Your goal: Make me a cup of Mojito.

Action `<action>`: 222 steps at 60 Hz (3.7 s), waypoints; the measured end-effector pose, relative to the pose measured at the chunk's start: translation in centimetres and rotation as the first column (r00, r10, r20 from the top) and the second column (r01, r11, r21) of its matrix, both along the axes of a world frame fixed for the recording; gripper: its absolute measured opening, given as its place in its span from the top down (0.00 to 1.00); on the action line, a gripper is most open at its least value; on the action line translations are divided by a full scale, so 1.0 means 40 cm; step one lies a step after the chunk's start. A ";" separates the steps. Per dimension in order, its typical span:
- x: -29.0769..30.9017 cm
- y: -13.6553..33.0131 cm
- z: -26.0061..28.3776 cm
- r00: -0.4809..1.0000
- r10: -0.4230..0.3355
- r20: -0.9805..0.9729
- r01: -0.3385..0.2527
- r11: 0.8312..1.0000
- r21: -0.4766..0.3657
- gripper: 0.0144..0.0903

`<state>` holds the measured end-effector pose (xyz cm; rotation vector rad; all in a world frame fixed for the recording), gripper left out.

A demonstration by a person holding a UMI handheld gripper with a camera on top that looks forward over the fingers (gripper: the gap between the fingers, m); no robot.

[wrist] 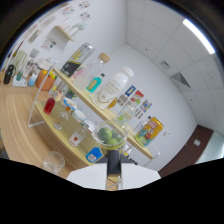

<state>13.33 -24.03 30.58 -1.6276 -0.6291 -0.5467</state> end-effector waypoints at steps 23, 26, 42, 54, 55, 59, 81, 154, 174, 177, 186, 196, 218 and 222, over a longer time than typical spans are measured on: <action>0.253 -0.078 -0.403 0.752 -0.303 -0.586 0.094 0.928 -0.360 0.98; 0.272 -0.082 -0.467 0.731 -0.336 -0.594 0.090 0.910 -0.404 0.98; 0.320 -0.086 -0.693 0.683 -0.424 -0.595 0.051 0.840 -0.540 0.98; 0.320 -0.099 -0.739 0.686 -0.432 -0.586 0.041 0.826 -0.562 0.97; 0.319 -0.102 -0.738 0.688 -0.433 -0.583 0.043 0.826 -0.562 0.96; 0.324 -0.110 -0.759 0.700 -0.446 -0.558 0.054 0.812 -0.582 0.95; 0.341 -0.141 -0.585 0.715 -0.445 -0.540 0.174 0.860 -0.480 0.06; -0.263 0.047 -0.196 0.755 -0.184 -0.629 0.034 0.970 -0.242 0.06; -0.252 0.285 -0.259 0.731 -0.241 -0.638 0.035 0.948 -0.317 0.18; -0.250 0.304 -0.276 0.731 -0.253 -0.633 0.038 0.942 -0.333 0.24; -0.249 0.337 -0.309 0.734 -0.271 -0.623 0.043 0.934 -0.356 0.56; -0.235 0.342 -0.312 0.725 -0.294 -0.623 0.072 0.931 -0.357 0.72; -0.204 0.246 -0.235 0.713 -0.270 -0.647 0.077 0.947 -0.311 0.73; -0.175 0.210 -0.225 0.706 -0.279 -0.651 0.093 0.948 -0.305 0.73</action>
